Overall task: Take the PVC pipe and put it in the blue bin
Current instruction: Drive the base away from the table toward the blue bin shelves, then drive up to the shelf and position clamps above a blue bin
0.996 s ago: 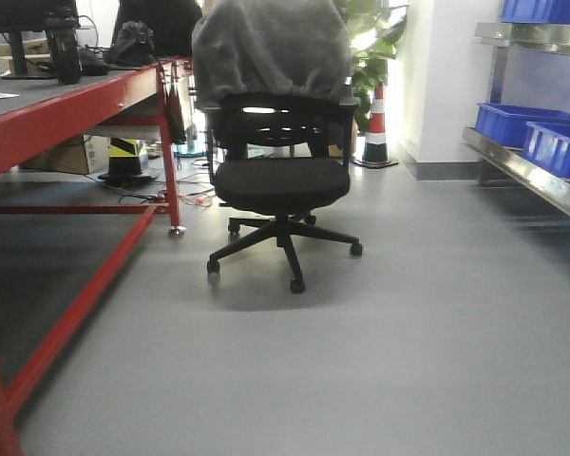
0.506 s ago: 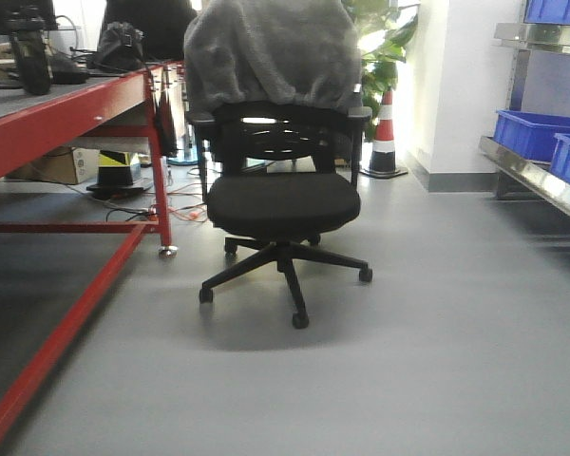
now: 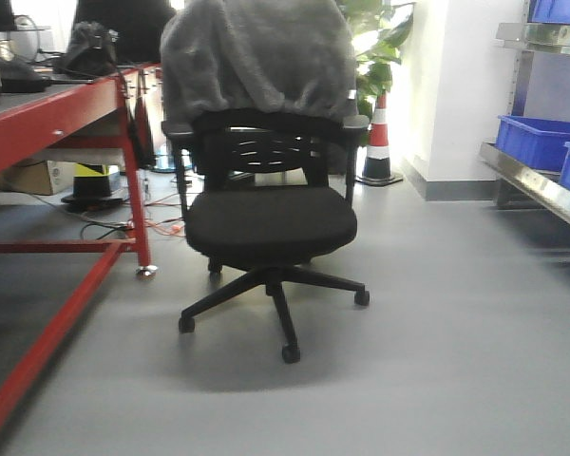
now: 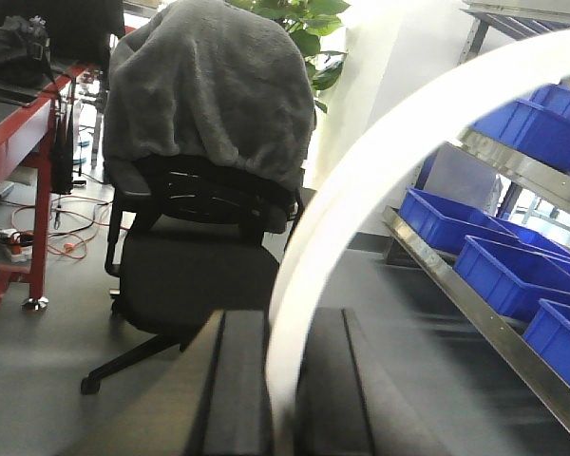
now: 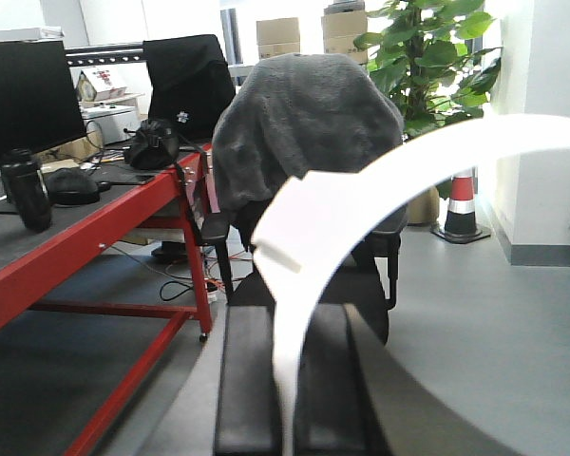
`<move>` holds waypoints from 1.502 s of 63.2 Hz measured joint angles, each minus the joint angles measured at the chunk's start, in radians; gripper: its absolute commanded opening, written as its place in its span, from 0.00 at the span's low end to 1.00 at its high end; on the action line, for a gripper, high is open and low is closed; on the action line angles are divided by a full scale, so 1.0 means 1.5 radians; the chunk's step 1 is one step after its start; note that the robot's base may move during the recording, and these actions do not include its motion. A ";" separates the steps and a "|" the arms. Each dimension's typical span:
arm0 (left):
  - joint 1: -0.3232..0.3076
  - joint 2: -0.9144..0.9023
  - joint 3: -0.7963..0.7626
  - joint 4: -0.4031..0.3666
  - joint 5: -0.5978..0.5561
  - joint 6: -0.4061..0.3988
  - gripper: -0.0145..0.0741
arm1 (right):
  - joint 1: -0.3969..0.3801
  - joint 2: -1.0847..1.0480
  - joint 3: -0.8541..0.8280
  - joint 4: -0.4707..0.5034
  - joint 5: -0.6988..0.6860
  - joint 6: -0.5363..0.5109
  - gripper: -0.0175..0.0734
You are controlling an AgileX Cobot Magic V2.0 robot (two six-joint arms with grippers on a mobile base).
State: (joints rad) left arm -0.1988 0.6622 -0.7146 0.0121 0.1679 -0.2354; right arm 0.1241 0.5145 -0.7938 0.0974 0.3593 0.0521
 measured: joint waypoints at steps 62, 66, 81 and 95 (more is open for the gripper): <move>0.000 0.000 0.000 0.000 0.000 0.000 0.04 | 0.000 0.000 0.000 0.000 0.000 0.000 0.01; 0.000 0.000 0.000 0.000 0.000 0.000 0.04 | 0.000 0.000 0.000 0.000 0.000 0.000 0.01; 0.000 0.000 0.000 0.000 0.000 0.000 0.04 | 0.000 0.000 0.000 0.000 0.000 0.000 0.01; 0.000 0.000 0.000 0.000 0.000 0.000 0.04 | 0.000 0.000 0.000 0.000 0.000 0.000 0.01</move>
State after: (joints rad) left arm -0.1988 0.6622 -0.7146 0.0121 0.1679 -0.2354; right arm 0.1241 0.5145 -0.7938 0.0974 0.3593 0.0521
